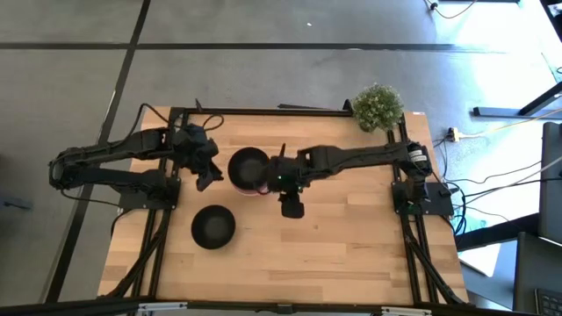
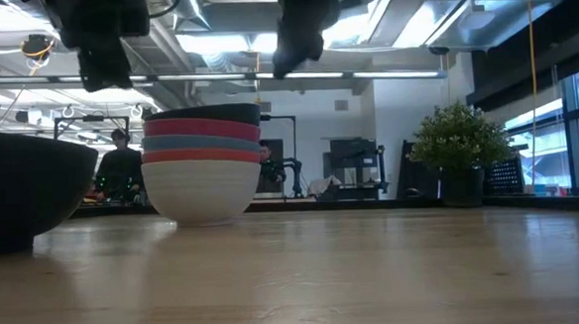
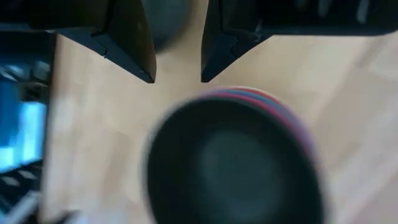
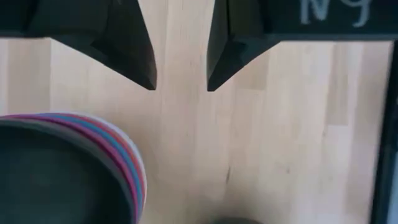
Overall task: Nest bowls inside each other
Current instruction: Stack the black bowl on top of the black bowl
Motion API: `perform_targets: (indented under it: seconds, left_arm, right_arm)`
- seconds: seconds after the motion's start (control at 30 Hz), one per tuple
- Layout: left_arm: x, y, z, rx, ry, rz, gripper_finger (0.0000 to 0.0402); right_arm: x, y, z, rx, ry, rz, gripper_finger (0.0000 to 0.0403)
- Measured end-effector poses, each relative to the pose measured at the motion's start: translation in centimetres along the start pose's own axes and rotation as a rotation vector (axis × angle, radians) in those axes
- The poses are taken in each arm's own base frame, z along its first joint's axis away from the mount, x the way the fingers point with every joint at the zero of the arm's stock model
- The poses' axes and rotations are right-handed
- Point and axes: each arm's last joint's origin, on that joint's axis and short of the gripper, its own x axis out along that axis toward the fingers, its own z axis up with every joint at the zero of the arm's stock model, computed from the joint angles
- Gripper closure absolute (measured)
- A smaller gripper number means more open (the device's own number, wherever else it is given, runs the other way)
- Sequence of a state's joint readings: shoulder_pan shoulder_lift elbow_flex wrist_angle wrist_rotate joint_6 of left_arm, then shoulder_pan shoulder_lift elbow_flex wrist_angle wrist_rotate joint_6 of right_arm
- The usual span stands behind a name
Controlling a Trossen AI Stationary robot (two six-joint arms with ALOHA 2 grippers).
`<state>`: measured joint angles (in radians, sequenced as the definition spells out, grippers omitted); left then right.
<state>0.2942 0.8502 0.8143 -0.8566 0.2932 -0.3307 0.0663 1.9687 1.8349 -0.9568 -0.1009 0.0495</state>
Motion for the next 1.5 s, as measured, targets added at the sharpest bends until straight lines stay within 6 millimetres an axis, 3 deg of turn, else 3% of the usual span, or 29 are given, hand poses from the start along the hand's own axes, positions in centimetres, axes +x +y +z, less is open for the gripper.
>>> perform_targets:
  seconds: [0.17, 0.27, 0.47, 0.67, 0.83, 1.5]
  left_arm:
    - [0.3, -1.5, -0.6, 0.016, 0.053, -0.082, 0.0280]
    - [0.4, -2.2, -1.1, 0.007, 0.086, -0.103, 0.0280]
    - [0.6, -3.0, -1.4, -0.015, 0.101, -0.112, 0.0280]
    - [0.7, -3.0, -1.4, -0.004, 0.077, -0.067, 0.0280]
    - [0.7, -2.7, -1.3, -0.031, 0.038, 0.009, 0.0280]
    - [0.6, -2.2, -2.3, -0.087, 0.144, 0.050, 0.0254]
  right_arm:
    - [3.0, 0.5, -1.9, 0.033, 0.030, 0.004, 0.0261]
    - [2.9, 0.9, -3.0, 0.045, 0.028, 0.003, 0.0261]
    - [-0.5, 1.1, -6.2, 0.105, -0.074, -0.097, 0.0261]
    - [-3.5, 1.8, -9.0, 0.168, -0.277, -0.052, 0.0261]
    - [-3.9, 1.9, -9.5, 0.183, -0.351, -0.073, 0.0261]
    - [-3.3, 1.8, -10.3, 0.125, -0.258, -0.101, 0.0261]
